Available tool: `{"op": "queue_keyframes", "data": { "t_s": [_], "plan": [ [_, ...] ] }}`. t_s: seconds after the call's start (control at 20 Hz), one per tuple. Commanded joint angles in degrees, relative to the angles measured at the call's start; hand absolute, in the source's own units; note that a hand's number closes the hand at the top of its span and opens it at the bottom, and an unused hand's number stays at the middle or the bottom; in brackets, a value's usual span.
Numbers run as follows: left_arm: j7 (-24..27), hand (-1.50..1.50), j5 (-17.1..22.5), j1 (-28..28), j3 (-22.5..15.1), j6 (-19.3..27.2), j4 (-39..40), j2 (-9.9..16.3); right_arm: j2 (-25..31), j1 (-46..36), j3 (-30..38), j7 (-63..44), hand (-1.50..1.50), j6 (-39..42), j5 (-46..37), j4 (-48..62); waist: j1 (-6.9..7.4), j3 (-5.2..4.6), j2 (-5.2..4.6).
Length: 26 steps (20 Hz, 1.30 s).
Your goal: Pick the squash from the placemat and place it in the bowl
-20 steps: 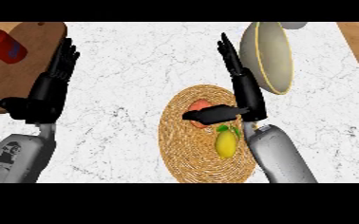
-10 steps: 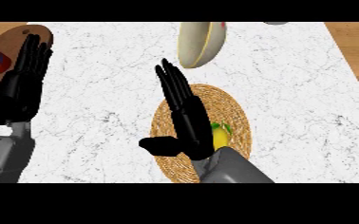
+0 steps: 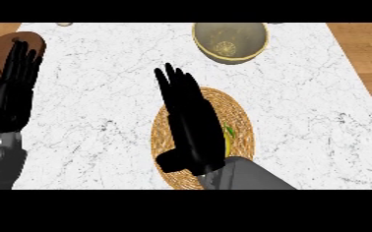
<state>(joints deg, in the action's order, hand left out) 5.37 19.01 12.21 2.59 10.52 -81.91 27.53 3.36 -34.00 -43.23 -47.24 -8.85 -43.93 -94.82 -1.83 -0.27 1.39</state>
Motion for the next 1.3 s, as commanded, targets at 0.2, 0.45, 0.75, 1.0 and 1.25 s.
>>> {"op": "queue_keyframes", "data": {
  "t_s": [0.2,0.45,0.75,1.0,1.25],
  "plan": [
    [-0.8,0.0,-0.1,-0.2,-0.5,0.4,-1.7,-1.1,0.7,-2.7,-0.2,-21.3,-1.5,29.2,9.9,-11.2,0.75,0.18,-0.58],
    [-0.8,0.0,0.4,0.8,1.2,-1.0,-0.9,-0.1,-0.6,-4.1,3.7,-26.1,-1.5,35.2,15.5,-11.8,1.31,0.2,-1.07],
    [-0.3,0.0,-1.4,2.6,-0.4,-0.8,0.9,-2.5,1.0,-4.5,7.3,-26.2,-1.5,37.7,16.7,-13.5,1.04,0.21,-1.24],
    [-2.8,0.0,-1.1,-0.8,0.7,-1.2,-5.2,-1.3,0.0,-1.8,7.2,-21.7,-1.5,35.4,14.0,-6.7,2.07,0.26,-1.23],
    [0.6,0.0,-1.8,-0.4,2.1,-3.3,-1.1,-2.2,-0.7,1.9,7.5,-16.3,-1.5,33.7,10.5,-3.2,1.86,0.25,-1.37]
  ]
}}
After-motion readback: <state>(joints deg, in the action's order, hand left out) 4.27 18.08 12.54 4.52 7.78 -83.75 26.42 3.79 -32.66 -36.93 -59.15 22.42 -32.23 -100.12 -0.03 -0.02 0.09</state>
